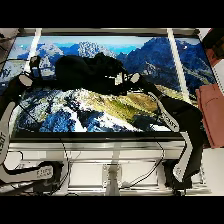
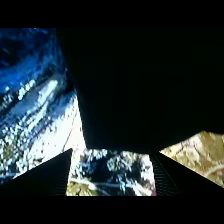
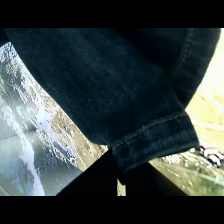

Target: Fold the clothes and pants, and hang the long-sleeved shirts on hangers.

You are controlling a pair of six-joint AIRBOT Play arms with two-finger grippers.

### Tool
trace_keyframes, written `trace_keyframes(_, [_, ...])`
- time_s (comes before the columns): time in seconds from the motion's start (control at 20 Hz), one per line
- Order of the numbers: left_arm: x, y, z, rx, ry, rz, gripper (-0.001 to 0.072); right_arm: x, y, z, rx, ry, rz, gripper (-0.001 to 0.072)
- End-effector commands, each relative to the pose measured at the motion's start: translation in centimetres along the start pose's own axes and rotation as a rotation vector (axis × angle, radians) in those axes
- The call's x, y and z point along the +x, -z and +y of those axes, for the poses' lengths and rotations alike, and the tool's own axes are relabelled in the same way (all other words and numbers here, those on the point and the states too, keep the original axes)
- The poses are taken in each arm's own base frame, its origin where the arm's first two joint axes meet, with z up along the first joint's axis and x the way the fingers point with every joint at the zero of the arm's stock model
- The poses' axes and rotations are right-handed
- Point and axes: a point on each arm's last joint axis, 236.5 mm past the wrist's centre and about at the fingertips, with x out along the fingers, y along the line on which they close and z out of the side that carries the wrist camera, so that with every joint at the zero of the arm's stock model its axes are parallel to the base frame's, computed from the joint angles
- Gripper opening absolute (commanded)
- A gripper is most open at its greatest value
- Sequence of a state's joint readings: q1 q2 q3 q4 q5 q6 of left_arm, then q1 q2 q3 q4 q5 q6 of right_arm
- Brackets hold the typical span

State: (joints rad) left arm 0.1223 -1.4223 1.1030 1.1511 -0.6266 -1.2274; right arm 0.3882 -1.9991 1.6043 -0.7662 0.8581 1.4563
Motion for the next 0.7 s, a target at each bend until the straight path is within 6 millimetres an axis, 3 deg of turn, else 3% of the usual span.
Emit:
trace_keyframes(0.0, [0.5,-4.0,1.1,-0.083,-0.030,-0.182,0.0659,-1.2,0.7,0.7,-0.153,0.007,0.032,0.0018])
trace_keyframes(0.1, [1.0,-4.1,0.9,-0.130,-0.012,-0.188,0.0659,-3.5,2.5,-0.8,-0.269,0.101,0.132,0.0017])
trace_keyframes(0.25, [0.6,-4.2,0.7,-0.127,-0.008,-0.189,0.0658,-9.5,3.7,-3.9,-0.373,0.273,0.242,0.0017])
trace_keyframes(0.5, [-0.8,-3.9,-0.5,-0.114,0.026,-0.159,0.0657,-20.9,3.3,-2.2,-0.377,0.308,0.151,0.0016])
trace_keyframes(0.65, [-1.9,-3.7,-1.4,-0.103,0.050,-0.140,0.0657,-25.5,8.2,-2.3,-0.344,0.314,0.172,0.0017])
